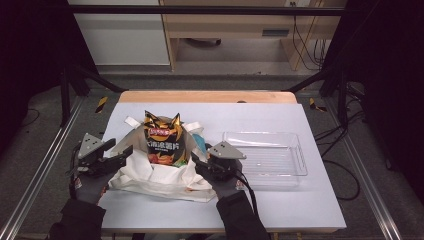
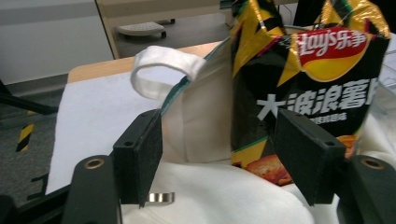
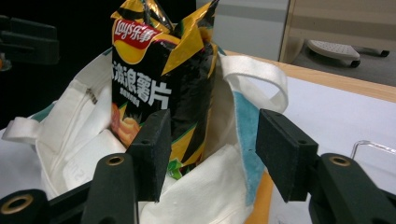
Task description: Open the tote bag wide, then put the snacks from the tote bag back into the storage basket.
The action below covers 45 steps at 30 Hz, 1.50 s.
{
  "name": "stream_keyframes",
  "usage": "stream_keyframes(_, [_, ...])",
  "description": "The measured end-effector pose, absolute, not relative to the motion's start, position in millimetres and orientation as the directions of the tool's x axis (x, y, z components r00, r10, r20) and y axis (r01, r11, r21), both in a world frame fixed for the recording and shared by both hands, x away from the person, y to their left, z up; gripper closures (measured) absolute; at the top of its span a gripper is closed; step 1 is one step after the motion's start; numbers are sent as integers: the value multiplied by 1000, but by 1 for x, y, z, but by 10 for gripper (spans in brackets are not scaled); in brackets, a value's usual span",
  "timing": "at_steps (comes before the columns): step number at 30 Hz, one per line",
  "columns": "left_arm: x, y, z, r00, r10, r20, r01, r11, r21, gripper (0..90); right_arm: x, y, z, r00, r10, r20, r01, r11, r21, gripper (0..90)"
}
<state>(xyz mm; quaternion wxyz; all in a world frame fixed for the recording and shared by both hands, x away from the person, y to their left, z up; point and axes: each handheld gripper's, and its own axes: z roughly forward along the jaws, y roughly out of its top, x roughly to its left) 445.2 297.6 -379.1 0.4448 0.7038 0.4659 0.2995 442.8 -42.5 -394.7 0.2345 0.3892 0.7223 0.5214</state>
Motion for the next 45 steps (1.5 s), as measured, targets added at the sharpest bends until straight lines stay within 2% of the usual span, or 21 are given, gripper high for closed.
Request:
stream_keyframes(9, [445, 287, -368, 404, 915, -13, 368, -150, 918, 276, 453, -46, -381, -584, 806, 95, 322, 123, 939, 449])
stream_keyframes(31, [475, 270, -343, 382, 924, -19, 327, -116, 938, 292, 479, -35, -359, -587, 801, 117, 330, 104, 938, 468])
stream_keyframes(40, [491, 260, -336, 381, 925, -10, 325, -124, 937, 359, 488, -20, -349, -598, 794, 113, 319, 106, 942, 502])
stream_keyframes(45, [504, 255, -338, 390, 921, -11, 350, -137, 927, 441, 495, -12, -346, -598, 792, 119, 331, 109, 937, 524])
